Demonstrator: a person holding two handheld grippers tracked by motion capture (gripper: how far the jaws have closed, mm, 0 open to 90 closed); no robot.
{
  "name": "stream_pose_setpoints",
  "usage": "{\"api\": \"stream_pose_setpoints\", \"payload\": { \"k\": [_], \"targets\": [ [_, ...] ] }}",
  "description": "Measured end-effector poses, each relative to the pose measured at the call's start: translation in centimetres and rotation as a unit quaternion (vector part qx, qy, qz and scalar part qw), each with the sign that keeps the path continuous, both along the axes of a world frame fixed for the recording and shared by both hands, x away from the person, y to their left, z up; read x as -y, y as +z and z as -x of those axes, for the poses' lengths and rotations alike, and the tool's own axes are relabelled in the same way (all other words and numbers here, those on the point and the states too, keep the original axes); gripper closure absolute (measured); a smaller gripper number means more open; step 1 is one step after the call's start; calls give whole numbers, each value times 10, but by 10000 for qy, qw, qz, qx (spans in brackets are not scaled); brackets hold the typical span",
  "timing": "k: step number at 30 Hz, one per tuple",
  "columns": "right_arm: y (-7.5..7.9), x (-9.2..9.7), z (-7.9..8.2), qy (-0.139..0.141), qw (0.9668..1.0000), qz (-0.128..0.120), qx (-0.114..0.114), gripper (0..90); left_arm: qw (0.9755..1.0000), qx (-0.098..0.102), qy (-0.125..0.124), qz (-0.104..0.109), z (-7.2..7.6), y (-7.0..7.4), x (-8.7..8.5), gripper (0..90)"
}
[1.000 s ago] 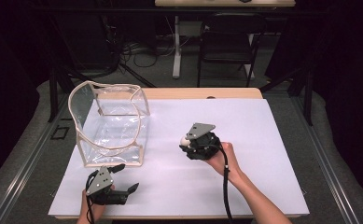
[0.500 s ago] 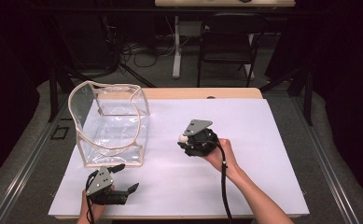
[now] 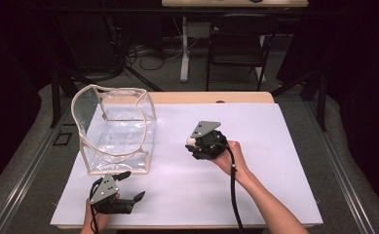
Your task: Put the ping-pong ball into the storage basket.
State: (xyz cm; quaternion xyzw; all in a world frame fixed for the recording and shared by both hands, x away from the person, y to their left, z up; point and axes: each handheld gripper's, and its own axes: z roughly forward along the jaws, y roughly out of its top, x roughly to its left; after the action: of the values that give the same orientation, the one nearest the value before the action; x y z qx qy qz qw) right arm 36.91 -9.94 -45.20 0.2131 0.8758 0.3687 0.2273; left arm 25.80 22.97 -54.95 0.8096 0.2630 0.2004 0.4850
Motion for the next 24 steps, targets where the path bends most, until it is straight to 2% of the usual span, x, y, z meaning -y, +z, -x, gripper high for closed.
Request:
{"api": "stream_pose_setpoints", "payload": {
  "k": [24],
  "targets": [
    [19,-12,-11,17,9999,-26,151,508,10000,-5,9,10,0,0,0,162]
  ]
}}
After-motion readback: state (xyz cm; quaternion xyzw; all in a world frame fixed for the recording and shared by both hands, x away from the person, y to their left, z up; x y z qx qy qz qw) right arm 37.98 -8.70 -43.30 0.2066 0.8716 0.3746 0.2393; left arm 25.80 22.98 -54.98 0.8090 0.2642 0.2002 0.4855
